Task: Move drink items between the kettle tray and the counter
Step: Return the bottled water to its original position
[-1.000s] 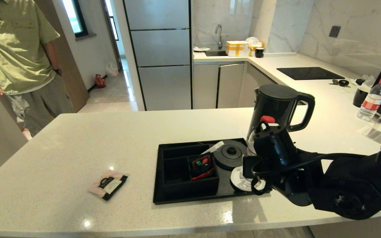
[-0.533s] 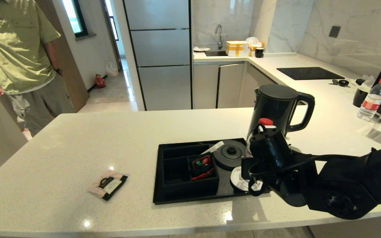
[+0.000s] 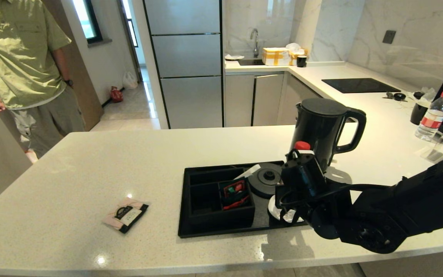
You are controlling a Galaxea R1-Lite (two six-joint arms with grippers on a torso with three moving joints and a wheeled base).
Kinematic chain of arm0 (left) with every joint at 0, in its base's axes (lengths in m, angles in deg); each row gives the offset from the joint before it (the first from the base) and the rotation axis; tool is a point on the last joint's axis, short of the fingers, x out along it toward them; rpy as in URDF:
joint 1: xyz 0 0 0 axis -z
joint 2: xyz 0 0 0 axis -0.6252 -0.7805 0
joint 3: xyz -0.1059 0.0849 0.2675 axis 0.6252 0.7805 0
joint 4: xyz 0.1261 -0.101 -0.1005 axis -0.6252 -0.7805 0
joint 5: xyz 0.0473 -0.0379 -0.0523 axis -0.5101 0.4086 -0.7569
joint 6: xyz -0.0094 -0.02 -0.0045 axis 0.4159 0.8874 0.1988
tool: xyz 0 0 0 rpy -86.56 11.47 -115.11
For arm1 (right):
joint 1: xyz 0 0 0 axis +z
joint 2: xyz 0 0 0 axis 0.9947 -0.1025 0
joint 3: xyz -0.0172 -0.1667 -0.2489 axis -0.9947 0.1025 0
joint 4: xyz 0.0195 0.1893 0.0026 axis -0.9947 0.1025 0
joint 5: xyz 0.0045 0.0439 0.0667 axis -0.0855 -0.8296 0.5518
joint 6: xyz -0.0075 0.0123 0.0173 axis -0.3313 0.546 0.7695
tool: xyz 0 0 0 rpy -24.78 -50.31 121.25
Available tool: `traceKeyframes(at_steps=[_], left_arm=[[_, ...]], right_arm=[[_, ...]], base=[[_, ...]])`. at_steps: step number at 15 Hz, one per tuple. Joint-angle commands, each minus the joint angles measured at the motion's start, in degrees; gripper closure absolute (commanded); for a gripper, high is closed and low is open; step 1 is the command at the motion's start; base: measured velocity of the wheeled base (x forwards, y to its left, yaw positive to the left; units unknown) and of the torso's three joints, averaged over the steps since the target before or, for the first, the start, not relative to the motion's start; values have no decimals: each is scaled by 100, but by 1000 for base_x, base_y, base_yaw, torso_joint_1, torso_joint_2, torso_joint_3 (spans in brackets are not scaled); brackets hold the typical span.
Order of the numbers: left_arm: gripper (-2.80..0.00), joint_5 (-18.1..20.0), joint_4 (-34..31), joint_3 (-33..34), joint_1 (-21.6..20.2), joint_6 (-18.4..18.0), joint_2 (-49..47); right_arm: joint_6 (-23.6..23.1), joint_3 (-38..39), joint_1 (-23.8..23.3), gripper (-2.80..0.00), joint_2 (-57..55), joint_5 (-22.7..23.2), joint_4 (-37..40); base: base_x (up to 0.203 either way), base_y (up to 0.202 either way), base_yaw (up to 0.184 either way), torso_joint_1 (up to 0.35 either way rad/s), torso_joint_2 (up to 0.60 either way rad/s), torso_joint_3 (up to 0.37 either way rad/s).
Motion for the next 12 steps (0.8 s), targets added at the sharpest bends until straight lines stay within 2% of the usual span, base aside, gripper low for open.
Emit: traceKeyframes(at_steps=[1,2,8,12], left_arm=[[0,0,0,1,-2,0,-7],[0,0,0,1,-2,0,-7],[0,0,0,1,-2,0,-7],[0,0,0,1,-2,0,-7]], right_arm=[[10,4,-2,-203,-59,-16,-8],[2,-4,-2,-280,-41,-41,-8],[-5,44,-2,-280,205,-34,58],[-41,199,46,-280,856,164,448]], base=[[0,0,0,0,0,0],[0,0,0,0,0,0],[0,0,0,0,0,0],[0,0,0,0,0,0]])
